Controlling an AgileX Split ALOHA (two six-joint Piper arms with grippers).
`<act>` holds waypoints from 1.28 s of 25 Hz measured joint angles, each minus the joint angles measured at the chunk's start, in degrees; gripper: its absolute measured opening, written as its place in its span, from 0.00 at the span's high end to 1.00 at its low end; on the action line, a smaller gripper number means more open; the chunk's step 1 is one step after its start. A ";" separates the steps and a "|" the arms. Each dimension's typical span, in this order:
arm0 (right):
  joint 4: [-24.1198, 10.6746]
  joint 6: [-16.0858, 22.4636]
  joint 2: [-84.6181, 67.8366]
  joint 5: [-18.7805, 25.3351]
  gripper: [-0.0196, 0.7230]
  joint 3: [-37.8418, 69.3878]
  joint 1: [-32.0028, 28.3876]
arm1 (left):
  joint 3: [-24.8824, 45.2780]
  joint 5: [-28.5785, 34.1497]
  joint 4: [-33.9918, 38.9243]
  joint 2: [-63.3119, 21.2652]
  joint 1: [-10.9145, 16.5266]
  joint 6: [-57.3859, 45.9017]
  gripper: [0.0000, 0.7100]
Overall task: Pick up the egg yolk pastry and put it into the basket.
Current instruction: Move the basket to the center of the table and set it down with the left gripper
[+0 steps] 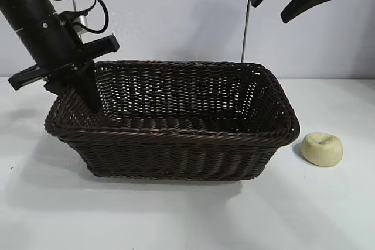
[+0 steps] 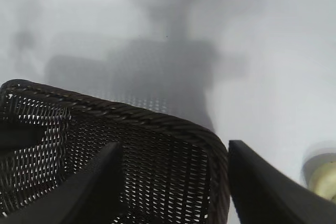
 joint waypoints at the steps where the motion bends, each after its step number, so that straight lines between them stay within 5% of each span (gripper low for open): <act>1: 0.00 0.00 0.00 0.00 0.39 0.00 0.00 | 0.00 -0.22 -0.06 0.40 0.00 0.00 0.86; 19: -0.10 0.00 0.00 0.15 0.39 0.00 0.00 | -0.05 -2.43 -0.86 4.20 -0.06 1.00 0.86; 22: -0.10 0.00 0.00 0.19 0.39 0.00 0.00 | -0.05 -2.43 -1.47 4.20 -0.06 1.01 0.76; 27: -0.10 0.00 0.00 0.26 0.39 0.00 0.00 | -0.17 -2.00 -1.91 4.13 -0.06 1.01 0.38; 32: -0.10 0.00 0.00 0.28 0.39 0.00 0.00 | -0.17 -1.26 -0.65 0.87 -0.06 1.01 0.28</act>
